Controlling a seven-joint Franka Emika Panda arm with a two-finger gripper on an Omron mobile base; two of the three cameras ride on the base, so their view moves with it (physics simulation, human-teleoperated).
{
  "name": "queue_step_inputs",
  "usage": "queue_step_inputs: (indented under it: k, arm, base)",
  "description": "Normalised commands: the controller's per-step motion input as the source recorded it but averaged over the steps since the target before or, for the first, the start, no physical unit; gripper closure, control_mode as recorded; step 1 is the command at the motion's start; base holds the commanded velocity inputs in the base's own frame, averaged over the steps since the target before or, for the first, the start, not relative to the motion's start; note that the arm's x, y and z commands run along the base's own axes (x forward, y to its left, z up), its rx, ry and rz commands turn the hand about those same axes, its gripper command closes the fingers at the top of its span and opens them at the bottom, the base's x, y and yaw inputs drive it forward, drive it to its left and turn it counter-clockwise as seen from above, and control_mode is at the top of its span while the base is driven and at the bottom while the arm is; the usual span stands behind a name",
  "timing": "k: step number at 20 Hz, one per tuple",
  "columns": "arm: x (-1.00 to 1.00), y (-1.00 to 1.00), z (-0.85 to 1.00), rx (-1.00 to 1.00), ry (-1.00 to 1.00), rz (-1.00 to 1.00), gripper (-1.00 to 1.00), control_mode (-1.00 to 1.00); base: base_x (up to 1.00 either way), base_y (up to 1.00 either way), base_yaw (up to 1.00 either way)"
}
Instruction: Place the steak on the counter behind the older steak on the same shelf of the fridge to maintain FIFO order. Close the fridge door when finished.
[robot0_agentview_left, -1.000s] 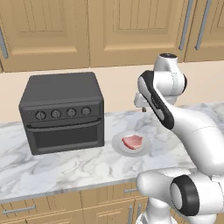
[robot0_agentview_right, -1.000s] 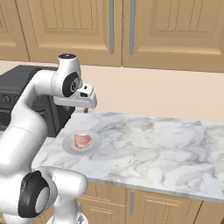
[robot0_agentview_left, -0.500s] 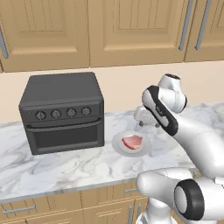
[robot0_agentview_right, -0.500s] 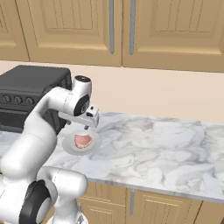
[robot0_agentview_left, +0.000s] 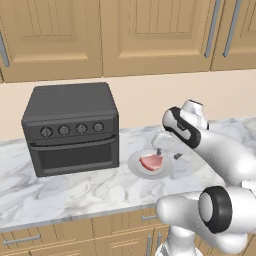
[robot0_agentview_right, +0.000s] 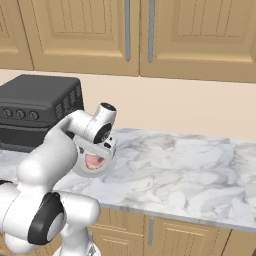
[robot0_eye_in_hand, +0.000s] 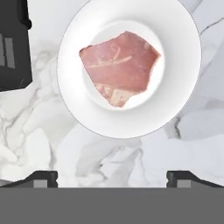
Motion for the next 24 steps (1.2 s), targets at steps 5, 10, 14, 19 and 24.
queue_step_inputs:
  k: [5,10,14,19,24]
  arm:
    - [0.05,0.00,-0.35,0.00,0.10,0.00,-1.00,-1.00]
    - [0.20,0.00,-0.28,0.00,0.06,0.00,-1.00,-1.00]
    - [0.28,0.00,-0.35,0.00,0.02,0.00,-1.00,-1.00]
    - [0.29,0.00,-0.24,0.00,0.00,0.00,-1.00,-1.00]
    - [0.25,0.00,-0.08,0.00,0.00,0.00,-1.00,-1.00]
  base:
    - [0.00,0.00,0.00]
    - [0.00,0.00,0.00]
    - [0.00,0.00,0.00]
    - [0.00,0.00,0.00]
    - [0.00,0.00,0.00]
